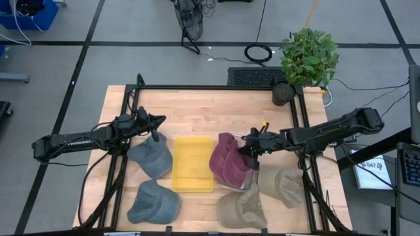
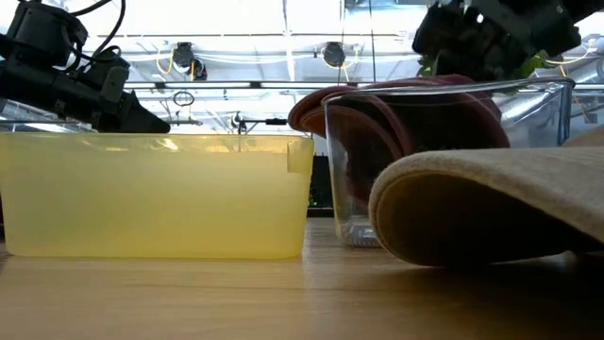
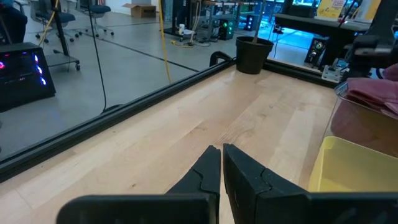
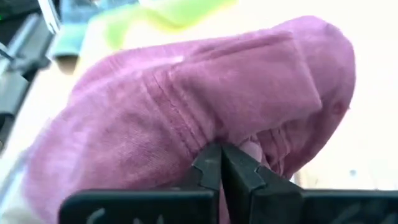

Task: Pick & Place hat
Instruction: Put the red cap into the transparent bin, then put the top blue cap into the yellow bin

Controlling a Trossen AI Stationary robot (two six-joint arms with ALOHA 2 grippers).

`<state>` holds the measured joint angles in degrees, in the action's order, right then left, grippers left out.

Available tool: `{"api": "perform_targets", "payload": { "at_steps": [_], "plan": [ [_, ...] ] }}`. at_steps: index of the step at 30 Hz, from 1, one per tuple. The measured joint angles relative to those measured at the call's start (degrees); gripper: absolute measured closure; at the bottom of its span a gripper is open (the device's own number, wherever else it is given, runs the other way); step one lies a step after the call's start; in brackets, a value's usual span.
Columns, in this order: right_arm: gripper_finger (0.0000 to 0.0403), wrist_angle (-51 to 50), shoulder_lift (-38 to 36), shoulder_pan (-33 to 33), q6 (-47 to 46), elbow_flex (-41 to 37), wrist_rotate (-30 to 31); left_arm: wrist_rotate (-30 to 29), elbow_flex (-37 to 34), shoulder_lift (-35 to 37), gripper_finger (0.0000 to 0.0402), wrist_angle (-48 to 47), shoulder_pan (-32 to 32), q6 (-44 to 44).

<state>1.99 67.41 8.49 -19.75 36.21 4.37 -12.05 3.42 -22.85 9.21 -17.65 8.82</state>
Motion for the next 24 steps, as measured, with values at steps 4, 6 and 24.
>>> {"api": "perform_targets", "payload": {
  "at_steps": [4, 6, 24],
  "plan": [
    [0.0356, 0.0, -3.7, 0.0, -0.3, 0.0, 1.3, 0.0, 0.0, 0.0, 0.0376, 0.0, 0.0, 0.0],
    [0.0334, 0.0, -5.6, -0.2, 0.0, 0.0, 1.6, 0.0, 0.0, 0.0, 0.0376, 0.0, 0.0, 0.0],
    [0.0394, -12.0, -36.3, 0.3, 19.0, 0.1, 3.0, 0.0, 0.0, 0.0, 0.0376, 0.0, 0.0, 0.0]
  ]
}}
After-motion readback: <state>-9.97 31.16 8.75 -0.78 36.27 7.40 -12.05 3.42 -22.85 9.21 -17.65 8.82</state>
